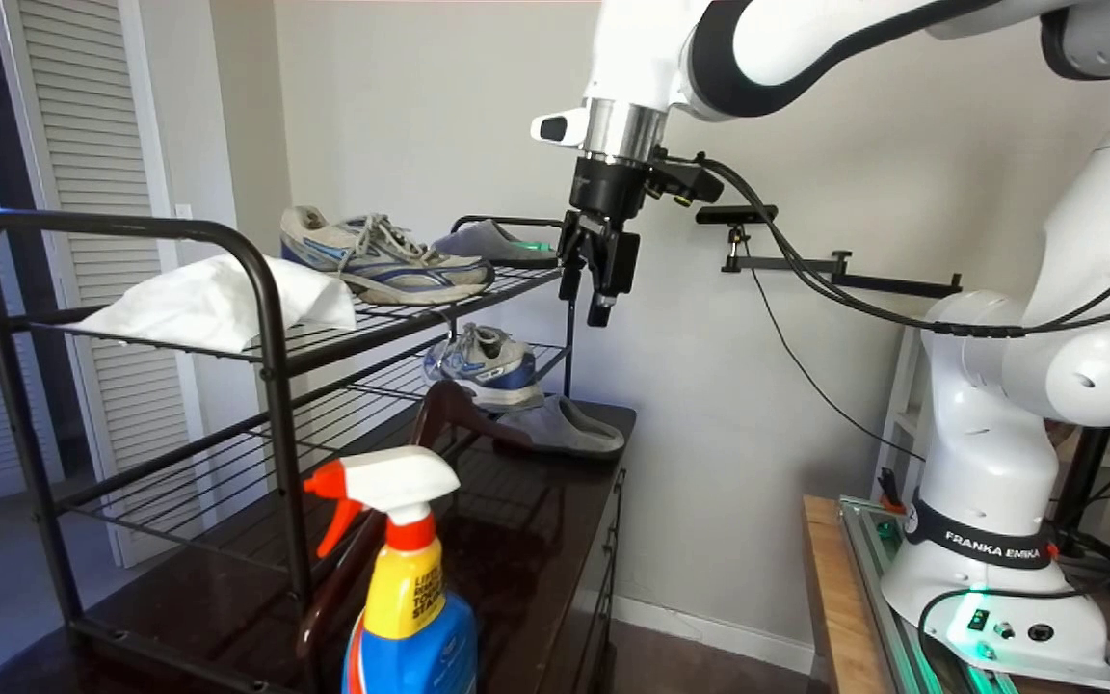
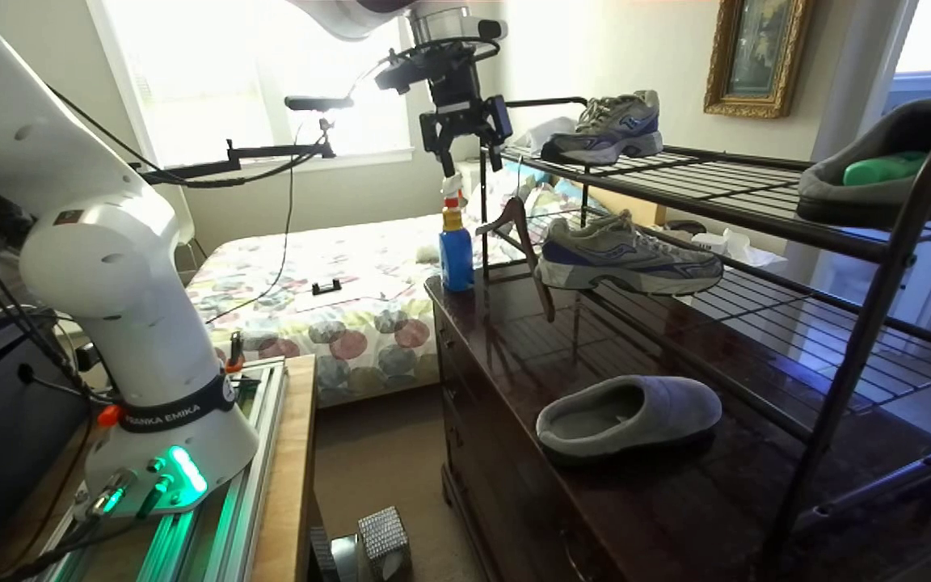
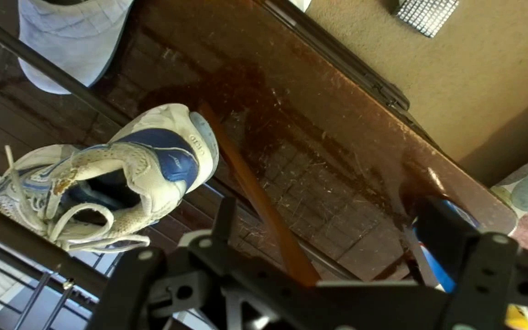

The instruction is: Put the brown hanger on the topmost shelf.

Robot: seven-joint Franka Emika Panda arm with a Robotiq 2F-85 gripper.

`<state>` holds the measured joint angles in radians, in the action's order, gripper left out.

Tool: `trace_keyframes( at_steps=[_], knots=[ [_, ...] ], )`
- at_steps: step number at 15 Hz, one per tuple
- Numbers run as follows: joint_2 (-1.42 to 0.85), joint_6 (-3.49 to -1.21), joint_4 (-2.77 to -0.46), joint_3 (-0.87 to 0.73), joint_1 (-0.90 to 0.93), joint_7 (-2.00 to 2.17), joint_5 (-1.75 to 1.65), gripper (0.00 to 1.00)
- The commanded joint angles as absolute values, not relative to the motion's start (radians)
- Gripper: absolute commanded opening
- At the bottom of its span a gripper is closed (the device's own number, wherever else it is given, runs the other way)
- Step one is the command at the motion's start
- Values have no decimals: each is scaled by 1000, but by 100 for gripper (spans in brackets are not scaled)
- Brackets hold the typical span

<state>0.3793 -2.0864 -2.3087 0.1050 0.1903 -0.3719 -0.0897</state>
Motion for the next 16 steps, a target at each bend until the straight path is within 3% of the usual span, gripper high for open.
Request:
trace_keyframes(
  at_steps=[1, 2, 6, 8, 16],
  knots=[
    [313, -1899, -2209, 155, 197, -304, -128, 100],
    [333, -1996, -2261, 127, 195, -345, -98, 100],
    [322, -1927, -2230, 151, 198, -321, -104, 100],
    [340, -2014, -2284, 151, 204, -319, -98, 100],
    [412, -2679, -2639, 29, 275, -481, 135, 100]
  ],
)
